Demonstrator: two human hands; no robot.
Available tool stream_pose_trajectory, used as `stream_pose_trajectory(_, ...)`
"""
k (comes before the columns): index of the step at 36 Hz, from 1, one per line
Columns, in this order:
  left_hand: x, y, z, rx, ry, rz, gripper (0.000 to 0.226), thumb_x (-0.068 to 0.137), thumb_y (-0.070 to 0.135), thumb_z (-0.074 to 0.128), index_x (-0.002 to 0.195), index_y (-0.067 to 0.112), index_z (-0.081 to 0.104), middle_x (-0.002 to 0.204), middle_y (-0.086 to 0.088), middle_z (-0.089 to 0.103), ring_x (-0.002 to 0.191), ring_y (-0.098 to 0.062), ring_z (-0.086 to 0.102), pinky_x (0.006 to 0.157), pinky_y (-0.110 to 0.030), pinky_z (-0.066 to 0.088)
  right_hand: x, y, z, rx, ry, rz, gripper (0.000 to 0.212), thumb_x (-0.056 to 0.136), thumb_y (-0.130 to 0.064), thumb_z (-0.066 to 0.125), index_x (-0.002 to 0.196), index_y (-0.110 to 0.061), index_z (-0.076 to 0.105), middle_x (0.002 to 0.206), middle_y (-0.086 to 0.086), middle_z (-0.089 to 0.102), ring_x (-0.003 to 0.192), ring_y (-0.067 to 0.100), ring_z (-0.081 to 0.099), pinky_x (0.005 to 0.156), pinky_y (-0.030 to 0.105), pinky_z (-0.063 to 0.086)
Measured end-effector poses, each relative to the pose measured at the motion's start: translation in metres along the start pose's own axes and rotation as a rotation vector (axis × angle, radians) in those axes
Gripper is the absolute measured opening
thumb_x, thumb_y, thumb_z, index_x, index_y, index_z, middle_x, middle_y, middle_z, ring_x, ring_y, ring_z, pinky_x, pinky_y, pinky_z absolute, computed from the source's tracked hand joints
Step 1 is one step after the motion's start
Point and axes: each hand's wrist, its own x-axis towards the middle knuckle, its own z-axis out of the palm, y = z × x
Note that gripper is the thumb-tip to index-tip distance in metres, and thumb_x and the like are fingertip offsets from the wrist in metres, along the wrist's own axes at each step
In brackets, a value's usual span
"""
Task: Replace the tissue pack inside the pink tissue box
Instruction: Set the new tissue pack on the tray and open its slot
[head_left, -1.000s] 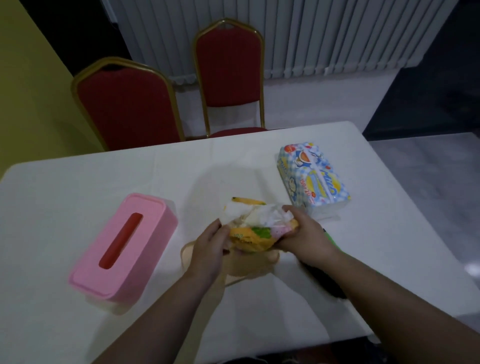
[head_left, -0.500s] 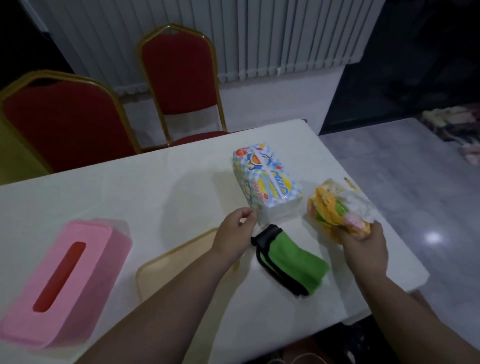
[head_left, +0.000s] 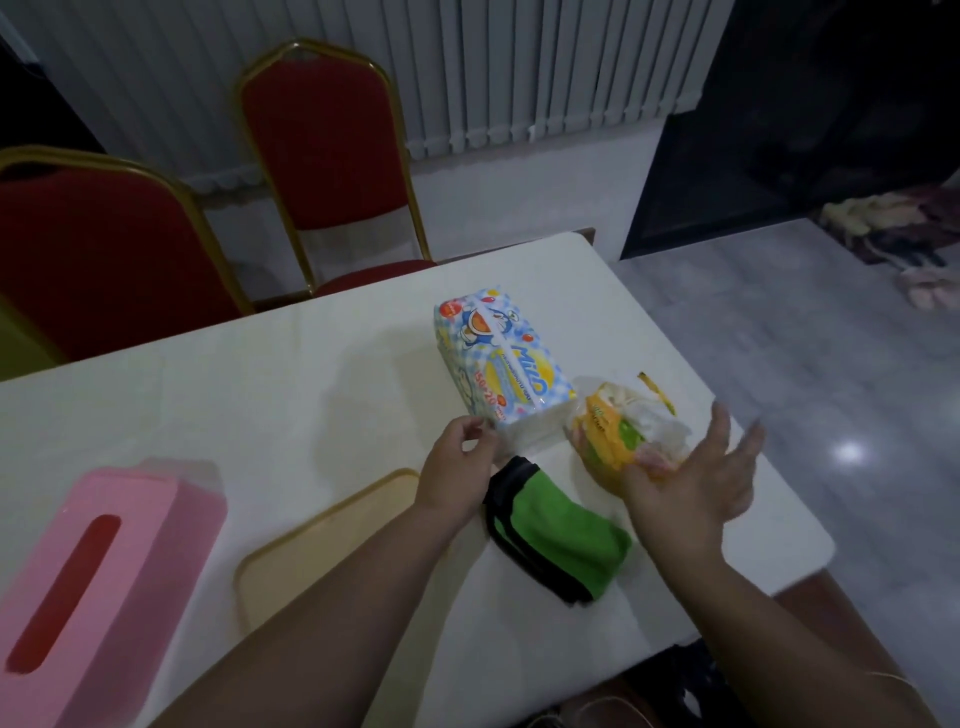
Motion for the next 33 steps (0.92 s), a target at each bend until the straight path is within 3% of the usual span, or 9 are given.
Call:
stream_pose_trajectory(4, 0.015, 0.014, -0.009, -0.041, 0.045, -0.02, 0.026, 0.09, 0.037, 0.055, 0.113, 0.027, 0.048, 0.111, 0.005, 0.055, 0.094, -0.021, 0.061, 0.087, -0.046, 0.052, -0.005, -0.03, 0.002, 0.171, -0.05, -0.461, 0.066, 0.073, -0.027, 0.061, 0.133, -0.018, 0.033, 0.141, 0.012, 0.034, 0.132, 0.021, 0.03, 0.111, 0.024, 0.021)
stream_pose_trajectory(7, 0.032, 0.028, -0.016, -0.067, 0.073, -0.046, 0.05, 0.088, 0.043, 0.056, 0.132, 0.025, 0.039, 0.127, 0.001, 0.049, 0.108, -0.024, 0.056, 0.083, -0.041, 0.053, -0.006, -0.048, 0.017, 0.307, -0.306, -0.257, 0.057, 0.081, -0.018, 0.059, 0.133, -0.023, 0.037, 0.127, -0.007, 0.042, 0.114, 0.017, 0.049, 0.087, 0.026, 0.044)
stream_pose_trajectory(9, 0.046, 0.039, -0.021, -0.103, 0.093, -0.044, 0.055, 0.089, 0.04, 0.056, 0.137, 0.025, 0.034, 0.133, -0.001, 0.044, 0.11, -0.023, 0.053, 0.076, -0.033, 0.05, -0.006, -0.055, 0.029, 0.36, -0.444, -0.035, 0.056, 0.085, -0.016, 0.059, 0.135, -0.02, 0.034, 0.127, -0.003, 0.045, 0.103, 0.011, 0.055, 0.076, 0.018, 0.044)
stream_pose_trajectory(13, 0.073, 0.061, -0.029, -0.091, 0.075, -0.068, 0.066, 0.088, 0.032, 0.06, 0.143, 0.025, 0.024, 0.145, -0.006, 0.035, 0.118, -0.023, 0.047, 0.094, -0.041, 0.047, 0.001, -0.054, 0.053, 0.45, -0.588, 0.283, 0.055, 0.09, -0.01, 0.055, 0.138, -0.014, 0.028, 0.111, 0.001, 0.052, 0.074, 0.0, 0.052, 0.052, 0.015, 0.04)
stream_pose_trajectory(19, 0.074, 0.057, -0.013, -0.153, -0.141, -0.171, 0.1, 0.078, 0.023, 0.075, 0.147, 0.031, 0.003, 0.142, 0.001, 0.042, 0.12, -0.025, 0.05, 0.076, -0.033, 0.045, 0.01, -0.048, 0.082, 0.491, -0.585, 0.502, 0.035, 0.074, -0.014, 0.066, 0.105, 0.0, 0.06, 0.094, 0.016, 0.071, 0.082, 0.033, 0.068, 0.066, 0.038, 0.055)
stream_pose_trajectory(22, 0.078, 0.049, -0.004, -0.252, -0.102, -0.127, 0.104, 0.075, 0.014, 0.078, 0.147, 0.028, 0.004, 0.137, 0.003, 0.045, 0.111, -0.017, 0.054, 0.07, -0.026, 0.048, 0.016, -0.052, 0.085, 0.683, -0.629, 0.639, 0.022, 0.086, -0.025, 0.065, 0.082, -0.003, 0.062, 0.066, 0.005, 0.067, 0.057, 0.015, 0.064, 0.063, 0.031, 0.053)
stream_pose_trajectory(26, 0.092, 0.052, -0.005, -0.311, -0.072, -0.141, 0.104, 0.076, 0.013, 0.076, 0.148, 0.031, 0.003, 0.144, 0.0, 0.04, 0.115, -0.02, 0.051, 0.081, -0.033, 0.045, 0.026, -0.05, 0.096, 0.733, -0.663, 0.776, 0.035, 0.085, -0.035, 0.067, 0.104, -0.008, 0.058, 0.067, 0.001, 0.052, 0.053, 0.01, 0.05, 0.072, 0.032, 0.056)
stream_pose_trajectory(29, 0.103, 0.057, -0.013, -0.264, -0.074, -0.102, 0.108, 0.075, 0.007, 0.075, 0.149, 0.032, 0.001, 0.145, 0.001, 0.04, 0.113, -0.018, 0.05, 0.079, -0.032, 0.044, 0.032, -0.05, 0.103, 0.692, -0.658, 0.802, 0.056, 0.083, -0.041, 0.067, 0.124, -0.007, 0.049, 0.065, 0.001, 0.05, 0.045, 0.01, 0.048, 0.06, 0.029, 0.054)
stream_pose_trajectory(33, 0.122, 0.062, -0.031, -0.183, -0.088, -0.125, 0.1, 0.075, 0.006, 0.072, 0.147, 0.039, 0.011, 0.129, 0.011, 0.041, 0.11, -0.022, 0.049, 0.081, -0.039, 0.048, 0.037, -0.049, 0.106, 0.679, -0.623, 0.821, 0.054, 0.084, -0.038, 0.067, 0.125, -0.012, 0.043, 0.094, 0.009, 0.057, 0.068, 0.019, 0.058, 0.057, 0.031, 0.053)
